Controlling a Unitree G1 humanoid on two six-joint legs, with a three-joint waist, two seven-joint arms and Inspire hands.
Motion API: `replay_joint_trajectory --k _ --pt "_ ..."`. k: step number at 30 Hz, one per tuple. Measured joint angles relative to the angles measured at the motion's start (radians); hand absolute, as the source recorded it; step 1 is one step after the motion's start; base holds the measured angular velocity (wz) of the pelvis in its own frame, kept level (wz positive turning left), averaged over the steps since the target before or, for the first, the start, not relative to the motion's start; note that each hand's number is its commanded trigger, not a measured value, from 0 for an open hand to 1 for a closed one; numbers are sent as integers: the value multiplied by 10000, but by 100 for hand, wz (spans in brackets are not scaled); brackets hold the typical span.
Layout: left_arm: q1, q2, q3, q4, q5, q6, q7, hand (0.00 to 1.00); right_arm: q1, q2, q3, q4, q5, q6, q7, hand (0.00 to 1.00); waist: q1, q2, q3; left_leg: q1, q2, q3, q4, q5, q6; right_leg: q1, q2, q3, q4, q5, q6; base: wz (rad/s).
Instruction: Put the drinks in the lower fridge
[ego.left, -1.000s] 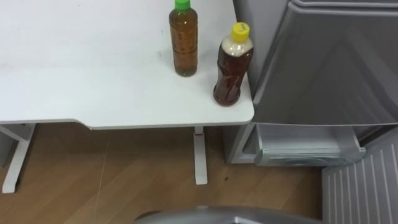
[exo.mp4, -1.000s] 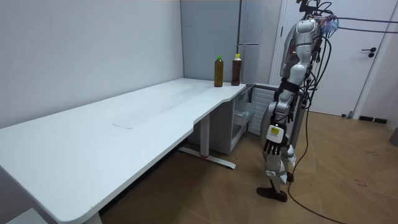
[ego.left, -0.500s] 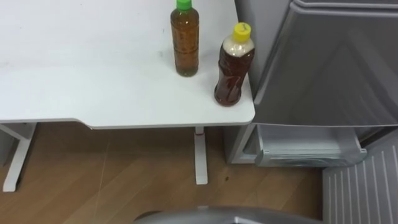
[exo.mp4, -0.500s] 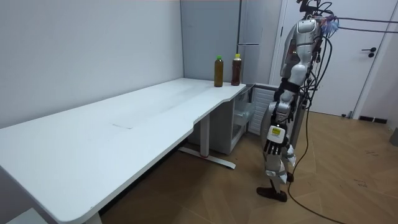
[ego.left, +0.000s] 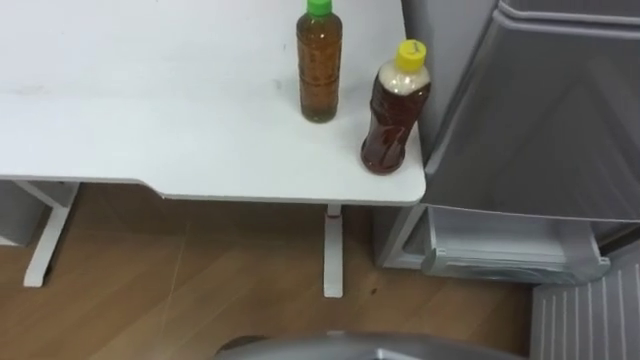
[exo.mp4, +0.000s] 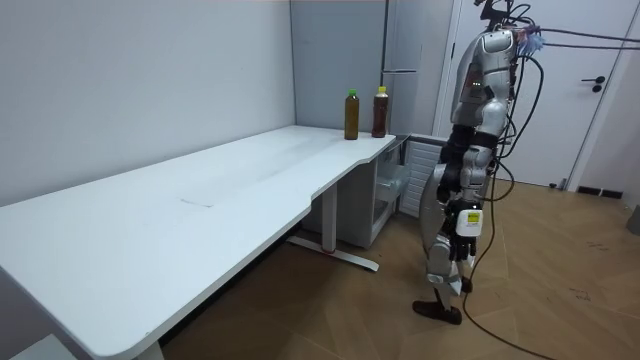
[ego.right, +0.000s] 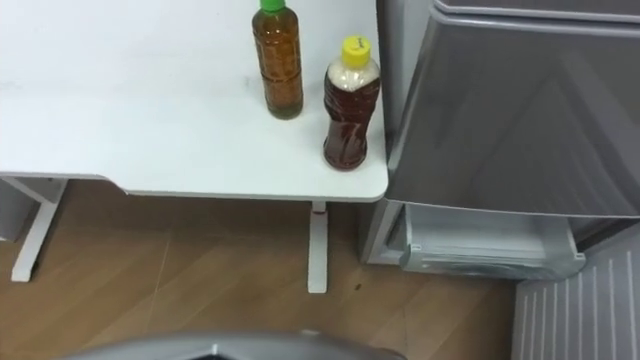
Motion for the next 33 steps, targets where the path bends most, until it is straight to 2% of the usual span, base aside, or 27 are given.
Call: replay_joint_trajectory --k 2,4,7,10,12,14,18,20,21,22,23,24,25,27,28,29,30,31,33 --pt "-2 1 570 -372 -1059 -157 580 0 41 -12 -8 -94 -4 4 -54 0 188 11 -3 -24 -11 -71 -1 0 0 1 -1 -41 7 -3 4 6" --pt "11 -19 1223 -786 -2427 -483 1196 0 90 -27 -129 -143 1 0 -198 0 417 103 -24 -17 -23 -125 -17 0 0 20 -13 -94 9 -5 9 4" --pt "8 -38 1557 -1292 -3624 -880 2093 0 122 -61 -117 -138 2 -12 -424 0 508 238 -22 -5 -70 -221 -18 6 10 126 -42 -210 11 -9 18 9" --pt "3 -98 1797 -2057 -4282 -1130 3107 0 164 -68 -134 -241 -27 -32 -590 0 539 271 -27 -10 -134 -393 -53 10 21 177 -78 -351 17 -35 62 17" --pt "106 -139 2142 -2917 -4261 -1220 3782 0 355 -97 -154 -632 -89 -118 -604 0 750 297 -52 -4 -129 -399 -83 13 24 179 -69 -341 17 -35 61 2" --pt "250 -141 2180 -3886 -4110 -1554 4535 0 428 -157 -177 -810 -167 -201 -605 0 798 301 -83 -11 -135 -437 -76 19 31 187 -69 -362 26 -35 62 6" --pt "229 -128 2342 -6501 -3220 -2326 6202 0 345 -167 -341 -880 -373 -590 -714 0 805 246 -118 -74 -200 -756 -61 75 38 226 -71 -618 29 -32 61 20" --pt "226 -89 2142 -7386 -2331 -2660 6762 0 325 -199 -335 -913 -340 -738 -777 0 807 215 -93 -38 -210 -785 -68 78 38 281 -71 -665 21 -32 61 7" --pt "223 -97 2091 -8152 -1626 -2731 7085 0 350 -186 -346 -947 -368 -877 -830 0 810 278 -138 -50 -212 -817 -56 78 38 286 -72 -747 21 -32 61 6" --pt "206 -98 2093 -8916 -851 -2829 7367 0 398 -174 -346 -1044 -430 -963 -839 0 807 250 -129 -65 -212 -832 -50 77 38 281 -71 -836 12 -32 61 6" --pt "206 -97 2090 -9358 -577 -2896 7516 0 426 -178 -346 -1113 -482 -999 -841 0 805 245 -130 -69 -212 -839 -50 77 37 280 -72 -866 12 -32 61 3" --pt "164 -89 2090 -10081 43 -3100 7727 0 552 -210 -338 -1141 -584 -1079 -847 0 803 251 -133 -66 -216 -842 -54 77 38 283 -73 -874 14 -32 61 0" --pt "126 -67 2074 -10575 648 -3324 7795 0 601 -242 -333 -1137 -570 -1145 -837 0 793 250 -123 -56 -221 -840 -66 78 38 293 -80 -874 12 -31 62 0" --pt "129 -71 1955 -11464 1190 -3433 7832 0 623 -240 -318 -1139 -566 -1249 -794 0 780 295 -142 -45 -228 -840 -57 78 39 308 -84 -868 -1 -30 63 0" --pt "125 -73 1845 -12020 1422 -3497 7808 0 659 -213 -325 -1133 -552 -1272 -728 0 751 243 -118 -43 -228 -813 -35 79 39 310 -85 -878 -7 -30 63 0" --pt "122 -70 1795 -12230 1562 -3527 7767 0 669 -212 -325 -1131 -520 -1295 -685 0 741 276 -137 -38 -227 -811 -10 80 39 317 -85 -879 -7 -30 63 0" --pt "82 -70 1670 -12510 1935 -3560 7663 0 690 -220 -330 -1117 -454 -1336 -586 0 696 216 -104 -27 -230 -827 0 81 40 328 -85 -863 -11 -30 63 0" --pt "10 -62 1536 -12686 2277 -3575 7514 0 683 -220 -318 -1107 -450 -1354 -523 0 630 282 -142 -36 -234 -849 14 81 41 330 -87 -869 -11 -30 63 0" --pt "11 -63 1237 -13186 2645 -3574 7255 0 676 -221 -327 -1011 -486 -1429 -462 0 505 182 -113 -50 -259 -939 16 94 47 338 -94 -904 -11 -30 63 8"
